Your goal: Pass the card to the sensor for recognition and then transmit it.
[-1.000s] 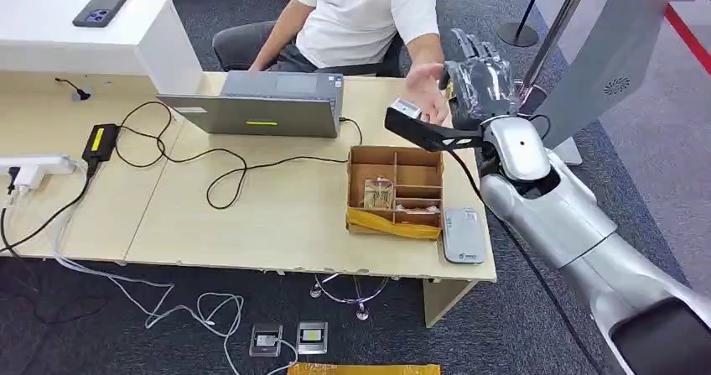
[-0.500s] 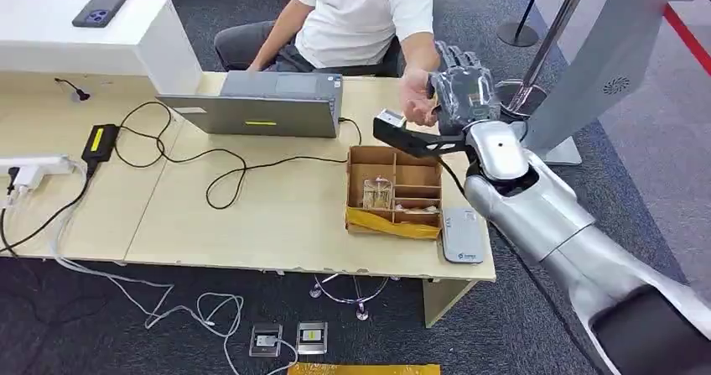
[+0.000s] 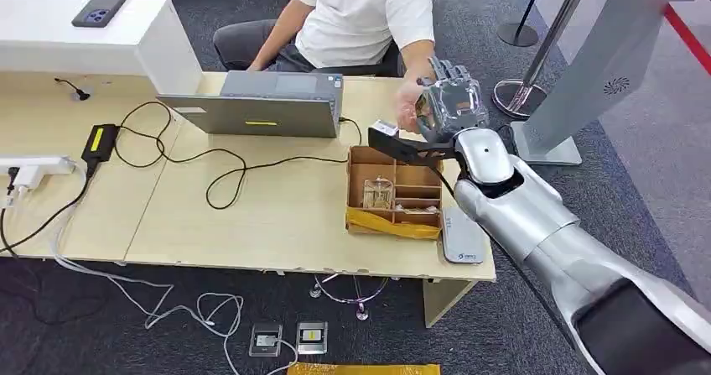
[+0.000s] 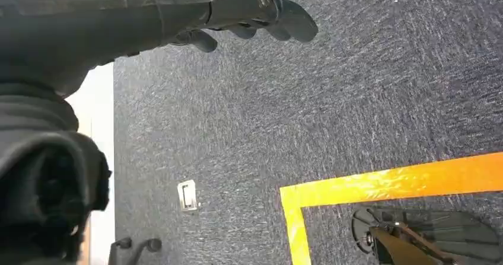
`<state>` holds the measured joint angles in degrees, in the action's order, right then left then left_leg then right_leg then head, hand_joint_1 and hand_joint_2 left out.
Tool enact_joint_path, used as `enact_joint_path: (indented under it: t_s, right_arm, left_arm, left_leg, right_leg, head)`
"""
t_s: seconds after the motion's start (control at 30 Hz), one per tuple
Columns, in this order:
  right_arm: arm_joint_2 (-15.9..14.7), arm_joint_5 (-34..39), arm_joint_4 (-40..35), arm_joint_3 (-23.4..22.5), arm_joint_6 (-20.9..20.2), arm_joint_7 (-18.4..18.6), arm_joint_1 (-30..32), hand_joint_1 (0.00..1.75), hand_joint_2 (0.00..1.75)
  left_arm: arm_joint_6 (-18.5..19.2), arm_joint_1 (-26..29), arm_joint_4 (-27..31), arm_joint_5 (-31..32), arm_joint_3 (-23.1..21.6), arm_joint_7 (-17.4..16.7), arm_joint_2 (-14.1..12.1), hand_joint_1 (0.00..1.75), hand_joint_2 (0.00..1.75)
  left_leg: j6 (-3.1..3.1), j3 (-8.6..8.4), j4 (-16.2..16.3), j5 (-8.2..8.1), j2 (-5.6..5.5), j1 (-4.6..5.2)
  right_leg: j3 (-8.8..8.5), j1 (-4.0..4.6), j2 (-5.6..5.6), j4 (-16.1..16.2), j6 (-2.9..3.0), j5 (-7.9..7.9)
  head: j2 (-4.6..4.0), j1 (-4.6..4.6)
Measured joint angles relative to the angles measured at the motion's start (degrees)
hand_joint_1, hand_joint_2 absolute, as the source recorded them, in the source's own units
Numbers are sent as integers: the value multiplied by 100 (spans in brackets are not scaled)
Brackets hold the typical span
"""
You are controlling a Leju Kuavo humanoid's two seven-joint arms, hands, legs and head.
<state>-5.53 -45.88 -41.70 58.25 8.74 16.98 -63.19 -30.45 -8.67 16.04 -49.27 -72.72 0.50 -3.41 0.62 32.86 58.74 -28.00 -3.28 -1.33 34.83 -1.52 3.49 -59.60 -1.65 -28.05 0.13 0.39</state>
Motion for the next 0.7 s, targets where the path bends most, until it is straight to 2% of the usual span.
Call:
enact_joint_path:
  t_s: [0.07,0.13,0.33,0.43,0.63,0.7]
  right_arm:
    - [9,35,81,11,72,-13,2,0,0]
    - [44,98,225,13,311,-22,10,0,0]
    - [28,300,264,-46,1476,-88,62,0,0]
    - [-74,553,-156,-223,1941,-210,229,0,0]
    - [-269,594,-1004,-464,1960,-127,572,0,0]
    - [-313,689,-1185,-542,1995,-265,647,0,0]
  left_arm:
    - [2,0,0,2,0,0,0,0,0]
    - [0,2,0,2,0,-2,-2,0,0]
    - [-39,10,0,11,2,-2,-4,0,0]
    - [-61,20,0,20,2,-2,-4,0,0]
    - [-70,37,0,24,2,-2,-2,0,0]
    - [-70,38,0,22,4,-2,-4,0,0]
  left_leg:
    - [0,0,0,0,0,0]
    - [0,-1,0,0,0,0]
    - [0,-5,1,0,2,0]
    - [0,-6,1,0,5,0]
    - [3,-8,1,-2,10,0]
    - [3,-10,1,-2,10,0]
  right_leg:
    - [0,0,0,0,0,0]
    - [0,0,1,0,0,0]
    - [0,0,5,0,0,0]
    - [0,0,7,0,0,0]
    - [0,0,15,0,0,0]
    - [-2,0,15,0,0,1]
  head:
    - [0,2]
    - [0,0]
    - [0,0]
    - [0,2]
    - [2,2]
    - [2,2]
